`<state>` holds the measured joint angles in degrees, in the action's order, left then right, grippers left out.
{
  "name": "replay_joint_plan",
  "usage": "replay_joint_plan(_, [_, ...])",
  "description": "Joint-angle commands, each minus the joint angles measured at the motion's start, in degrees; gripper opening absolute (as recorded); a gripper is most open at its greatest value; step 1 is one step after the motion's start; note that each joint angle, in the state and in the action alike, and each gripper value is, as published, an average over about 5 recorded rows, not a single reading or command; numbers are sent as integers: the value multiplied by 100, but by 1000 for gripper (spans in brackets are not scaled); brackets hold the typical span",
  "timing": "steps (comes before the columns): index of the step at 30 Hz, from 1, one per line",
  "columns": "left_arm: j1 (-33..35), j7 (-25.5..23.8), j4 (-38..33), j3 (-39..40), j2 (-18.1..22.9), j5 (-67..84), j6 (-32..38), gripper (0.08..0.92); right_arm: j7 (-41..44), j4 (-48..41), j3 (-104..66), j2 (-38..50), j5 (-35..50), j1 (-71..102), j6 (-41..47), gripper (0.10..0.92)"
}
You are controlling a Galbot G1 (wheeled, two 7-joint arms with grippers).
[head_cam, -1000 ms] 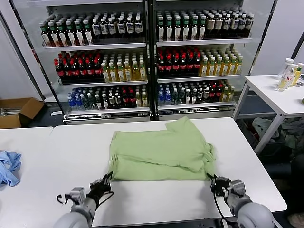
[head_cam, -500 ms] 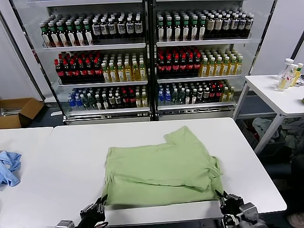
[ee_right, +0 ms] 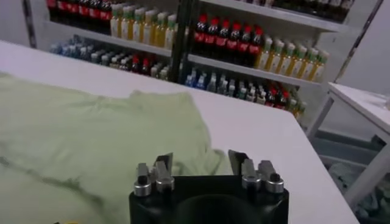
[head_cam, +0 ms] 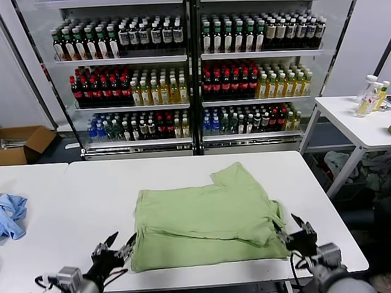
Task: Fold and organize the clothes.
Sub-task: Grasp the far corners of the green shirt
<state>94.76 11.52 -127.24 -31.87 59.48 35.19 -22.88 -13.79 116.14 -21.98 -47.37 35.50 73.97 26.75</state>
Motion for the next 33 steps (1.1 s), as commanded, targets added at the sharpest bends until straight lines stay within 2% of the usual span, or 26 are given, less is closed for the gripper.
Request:
replay_joint_plan(1, [-2895, 337, 2205, 987, -429, 405, -166, 677, -68, -1806, 1412, -414, 399, -2765, 283, 812])
replay_joint_plan(4, [-3471, 372, 2671, 1376, -415, 446, -274, 761, -33, -2418, 1847, -623, 454, -3339, 341, 821])
replay_joint_plan(7, [-3942, 356, 3102, 1708, -381, 519, -353, 811, 59, -3004, 2187, -834, 483, -3883, 454, 823])
replay_joint_plan(15, [-4728, 250, 4003, 2331, -162, 562, -382, 823, 285, -4200, 2746, -1428, 530, -4840, 641, 822])
replay_joint_plan(33, [-4723, 49, 4071, 2503, -91, 736, -438, 822, 496, -5709, 2900, -2079, 465, -5263, 642, 814])
